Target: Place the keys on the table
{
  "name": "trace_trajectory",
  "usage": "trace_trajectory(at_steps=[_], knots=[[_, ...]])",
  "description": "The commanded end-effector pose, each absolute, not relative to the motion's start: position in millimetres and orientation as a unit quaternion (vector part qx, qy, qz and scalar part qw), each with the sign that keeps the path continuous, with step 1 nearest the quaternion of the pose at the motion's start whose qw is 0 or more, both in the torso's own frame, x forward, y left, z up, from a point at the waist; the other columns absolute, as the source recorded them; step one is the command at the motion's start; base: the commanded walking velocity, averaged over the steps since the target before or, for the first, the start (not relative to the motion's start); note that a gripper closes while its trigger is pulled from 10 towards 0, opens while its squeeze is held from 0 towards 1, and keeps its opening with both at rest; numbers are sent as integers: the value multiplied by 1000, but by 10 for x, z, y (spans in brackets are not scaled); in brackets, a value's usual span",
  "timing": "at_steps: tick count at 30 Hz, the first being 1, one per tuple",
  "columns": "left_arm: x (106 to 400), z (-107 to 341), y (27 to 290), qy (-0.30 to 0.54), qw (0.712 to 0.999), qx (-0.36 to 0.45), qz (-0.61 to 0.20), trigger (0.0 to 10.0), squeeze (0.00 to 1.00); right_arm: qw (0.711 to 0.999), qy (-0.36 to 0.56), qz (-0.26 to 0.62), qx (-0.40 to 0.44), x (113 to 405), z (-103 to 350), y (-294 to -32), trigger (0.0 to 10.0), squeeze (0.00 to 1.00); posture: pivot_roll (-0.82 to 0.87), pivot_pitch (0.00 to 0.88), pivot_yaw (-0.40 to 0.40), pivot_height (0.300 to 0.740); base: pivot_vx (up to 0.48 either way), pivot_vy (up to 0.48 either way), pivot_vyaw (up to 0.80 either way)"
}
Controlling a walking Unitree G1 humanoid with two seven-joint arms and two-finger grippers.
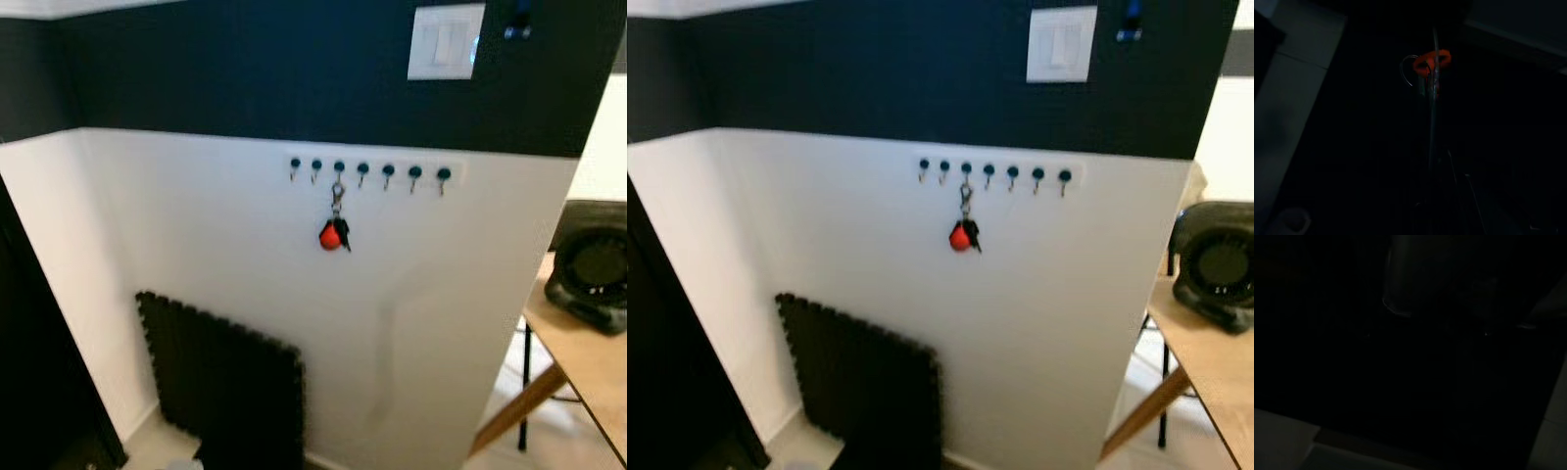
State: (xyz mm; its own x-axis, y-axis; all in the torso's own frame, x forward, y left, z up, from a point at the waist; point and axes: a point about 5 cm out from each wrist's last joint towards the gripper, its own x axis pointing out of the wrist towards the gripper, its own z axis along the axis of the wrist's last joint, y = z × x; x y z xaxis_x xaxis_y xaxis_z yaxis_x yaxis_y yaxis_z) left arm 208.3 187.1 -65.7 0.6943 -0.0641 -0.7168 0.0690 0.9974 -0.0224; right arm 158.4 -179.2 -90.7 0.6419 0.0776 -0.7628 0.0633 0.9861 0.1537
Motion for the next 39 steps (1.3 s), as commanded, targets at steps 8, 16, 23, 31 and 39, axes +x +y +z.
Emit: trace_trajectory(at_steps=[8, 16, 23, 31, 39], knots=[[2083, -665, 1849, 397, 916, 25, -59, 10000, 0, 903, 420, 1, 89, 1609, -899, -1774, 10000, 0, 62, 0, 28, 740, 0, -349, 0], [2065, -669, 1808, 390, 916, 51, -82, 10000, 0, 904, 419, 2, 86, 1622, -894, -1776, 10000, 0, 63, 0, 23, 740, 0, 0, 0], [2038, -679, 1789, 385, 918, 44, -83, 10000, 0, 905, 418, 7, 84, 1633, -889, -1771, 10000, 0, 64, 0, 22, 740, 0, 0, -87], [2039, -669, 1836, 379, 921, 53, -69, 10000, 0, 905, 418, 9, 85, 1636, -889, -1755, 10000, 0, 69, 0, 23, 740, 0, 0, -747], [2080, -621, 1887, 354, 933, 45, -49, 10000, 0, 906, 414, 11, 85, 1655, -881, -1738, 10000, 0, 67, 0, 26, 740, 0, 0, -800]])
